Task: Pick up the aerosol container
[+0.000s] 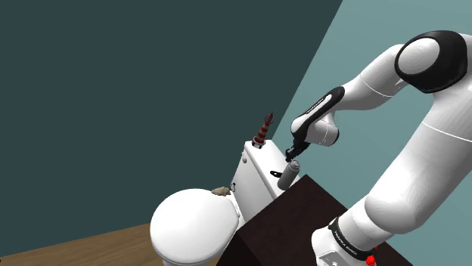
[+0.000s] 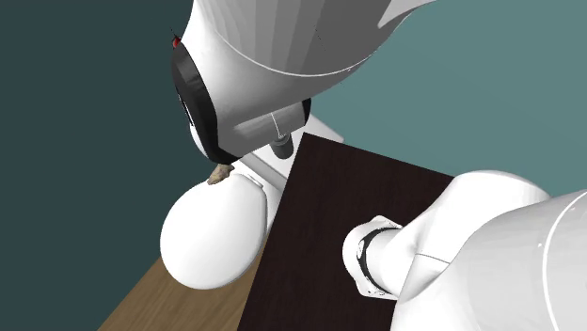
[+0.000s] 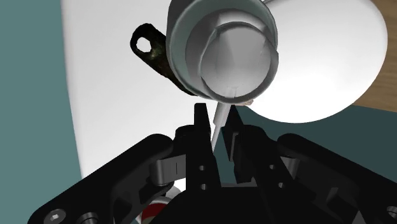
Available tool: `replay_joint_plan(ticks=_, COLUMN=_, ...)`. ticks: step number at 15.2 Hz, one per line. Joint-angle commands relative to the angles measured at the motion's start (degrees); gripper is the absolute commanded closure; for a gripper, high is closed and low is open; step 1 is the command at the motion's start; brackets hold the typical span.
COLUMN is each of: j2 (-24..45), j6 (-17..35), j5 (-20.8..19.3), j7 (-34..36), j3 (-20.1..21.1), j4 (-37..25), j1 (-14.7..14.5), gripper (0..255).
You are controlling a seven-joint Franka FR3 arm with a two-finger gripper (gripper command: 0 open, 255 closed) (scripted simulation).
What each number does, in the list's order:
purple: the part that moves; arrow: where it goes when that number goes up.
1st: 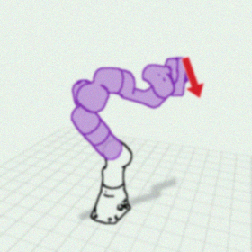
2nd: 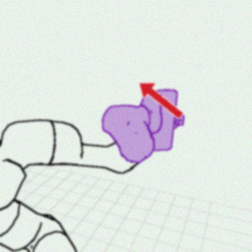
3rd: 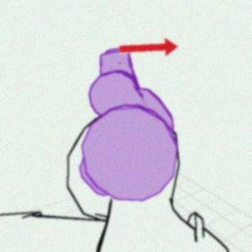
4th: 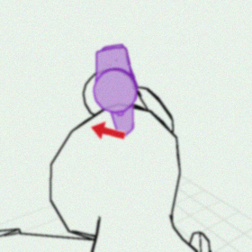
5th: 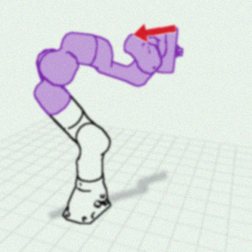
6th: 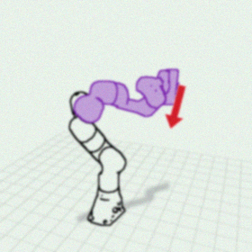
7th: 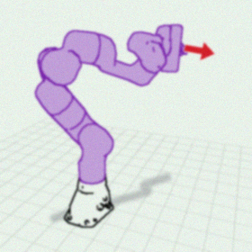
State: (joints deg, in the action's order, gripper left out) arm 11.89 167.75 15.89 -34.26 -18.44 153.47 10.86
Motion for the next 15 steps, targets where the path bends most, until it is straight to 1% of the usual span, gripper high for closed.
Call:
replay_joint_plan(ticks=1, j2=0.07, j6=0.02, j5=0.06, j7=-0.01, j3=0.05, j4=0.01, j1=0.01, gripper=255)
replay_joint_plan(ticks=4, j2=-3.09, j6=-2.36, j5=-4.35, j7=3.27, j3=-3.23, j4=0.63, j1=-2.29, gripper=255)
replay_joint_plan(ticks=7, j2=-6.31, j6=-4.85, j5=-9.06, j7=6.71, j3=-5.70, j4=1.05, j1=-3.74, gripper=255)
replay_joint_plan(ticks=11, j2=-10.59, j6=-8.44, j5=-14.84, j7=10.86, j3=-7.42, j4=1.28, j1=-4.25, gripper=255)
replay_joint_plan(ticks=15, j2=-14.70, j6=-12.27, j5=-19.24, j7=13.99, j3=-7.80, j4=1.17, j1=-3.81, gripper=255)
